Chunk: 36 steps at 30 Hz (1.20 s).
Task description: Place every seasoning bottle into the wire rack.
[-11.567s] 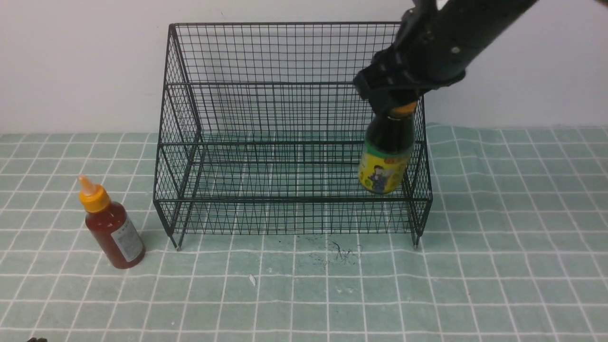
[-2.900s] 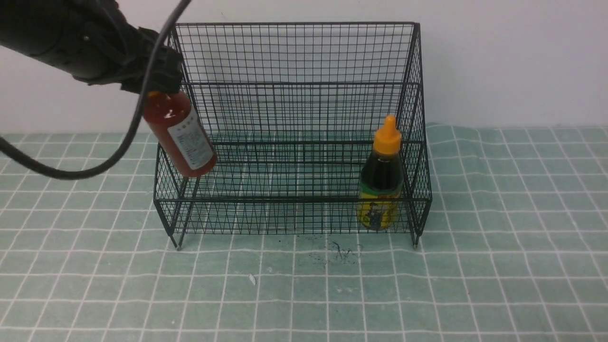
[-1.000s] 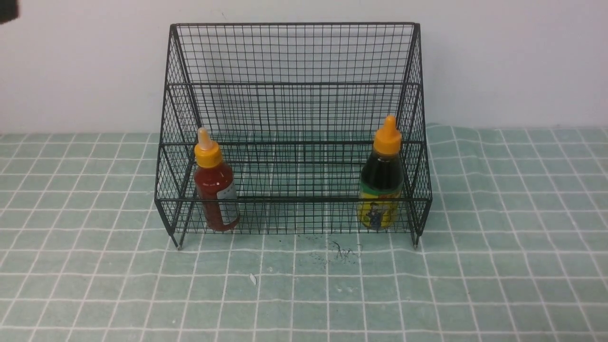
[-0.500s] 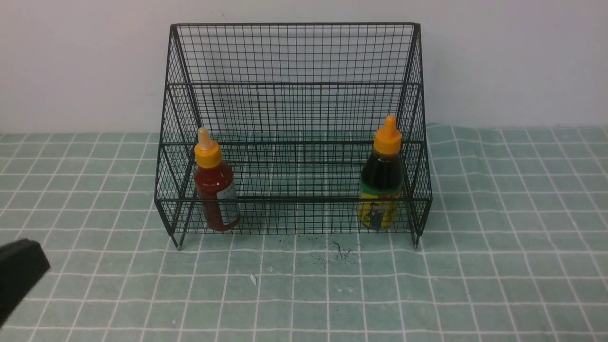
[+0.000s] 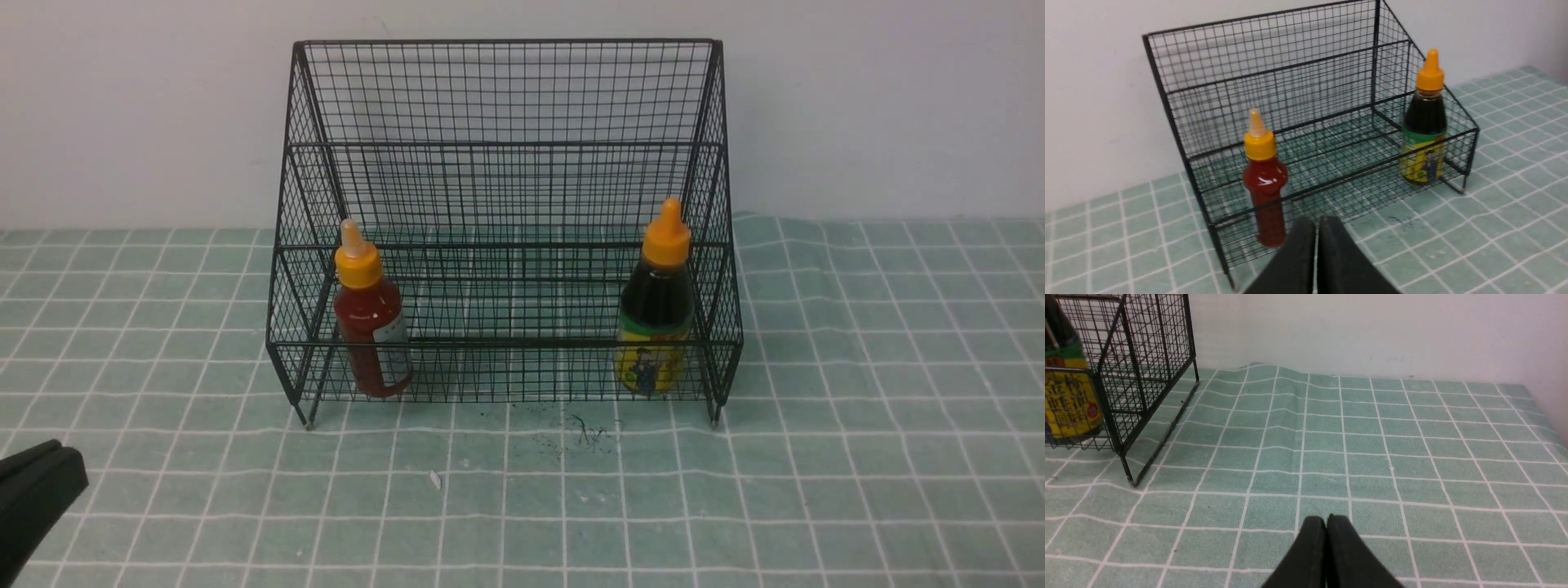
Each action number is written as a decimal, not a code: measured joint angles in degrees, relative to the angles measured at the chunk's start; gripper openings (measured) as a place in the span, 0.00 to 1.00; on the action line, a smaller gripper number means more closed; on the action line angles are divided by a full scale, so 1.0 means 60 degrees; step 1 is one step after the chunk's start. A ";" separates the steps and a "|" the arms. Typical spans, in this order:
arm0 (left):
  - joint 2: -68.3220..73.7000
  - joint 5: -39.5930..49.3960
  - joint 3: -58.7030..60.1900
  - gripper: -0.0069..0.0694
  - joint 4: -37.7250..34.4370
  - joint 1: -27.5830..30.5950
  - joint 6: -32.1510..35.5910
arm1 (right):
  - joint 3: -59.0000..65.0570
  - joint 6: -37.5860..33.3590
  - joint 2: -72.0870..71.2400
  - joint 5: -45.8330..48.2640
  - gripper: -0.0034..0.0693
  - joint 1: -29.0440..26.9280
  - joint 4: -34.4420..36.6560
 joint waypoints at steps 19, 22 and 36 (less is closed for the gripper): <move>-0.2051 -0.1367 0.4537 0.08 0.3485 0.1073 -0.3977 | 0.0000 0.0000 0.0000 -0.0002 0.03 0.0000 0.0000; -0.2051 -0.1367 0.4537 0.08 0.3485 0.1073 -0.3977 | 0.0000 0.0000 0.0000 -0.0002 0.03 0.0000 0.0000; -0.2051 -0.1367 0.4537 0.08 0.3485 0.1073 -0.3977 | 0.0000 0.0000 0.0000 -0.0002 0.03 0.0000 0.0000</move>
